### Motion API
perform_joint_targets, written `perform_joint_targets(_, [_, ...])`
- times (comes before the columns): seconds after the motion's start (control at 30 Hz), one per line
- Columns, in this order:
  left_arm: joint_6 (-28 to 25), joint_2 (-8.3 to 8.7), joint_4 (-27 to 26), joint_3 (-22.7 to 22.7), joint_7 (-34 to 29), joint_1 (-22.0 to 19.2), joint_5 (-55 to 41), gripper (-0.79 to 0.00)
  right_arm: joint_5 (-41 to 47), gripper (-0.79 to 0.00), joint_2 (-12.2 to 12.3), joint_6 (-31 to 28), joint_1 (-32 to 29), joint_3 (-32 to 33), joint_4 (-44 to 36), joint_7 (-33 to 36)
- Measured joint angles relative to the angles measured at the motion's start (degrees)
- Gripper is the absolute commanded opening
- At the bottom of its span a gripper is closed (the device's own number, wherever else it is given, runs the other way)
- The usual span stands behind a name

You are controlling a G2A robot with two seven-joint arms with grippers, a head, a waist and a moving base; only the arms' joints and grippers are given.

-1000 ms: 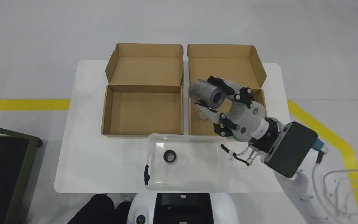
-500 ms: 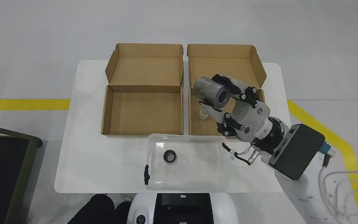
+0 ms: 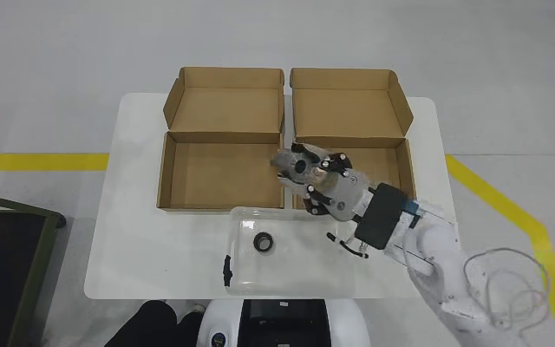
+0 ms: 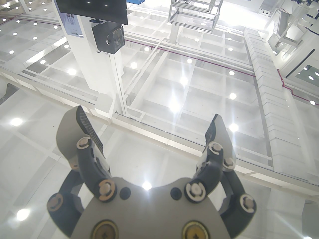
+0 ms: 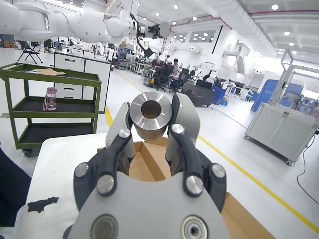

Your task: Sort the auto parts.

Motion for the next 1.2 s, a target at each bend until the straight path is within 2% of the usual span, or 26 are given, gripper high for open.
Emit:
perform_joint_targets(0.33, [0.0,0.0,0.0,0.0,0.0,0.0,0.0,0.0,-0.77,-0.785,-1.28,-3.63,5.01,-6.56,6.39,11.42])
perform_joint_targets(0.57, [0.0,0.0,0.0,0.0,0.0,0.0,0.0,0.0,0.11,-0.785,-3.2,-2.93,10.58,-12.82,11.57,18.87])
perform_joint_targets(0.87, [0.0,0.0,0.0,0.0,0.0,0.0,0.0,0.0,0.52,-0.785,-6.64,-1.17,17.37,-21.46,19.72,23.76])
perform_joint_targets(1.2, [0.0,0.0,0.0,0.0,0.0,0.0,0.0,0.0,1.19,-0.785,-11.87,1.7,25.43,-29.69,31.38,26.93])
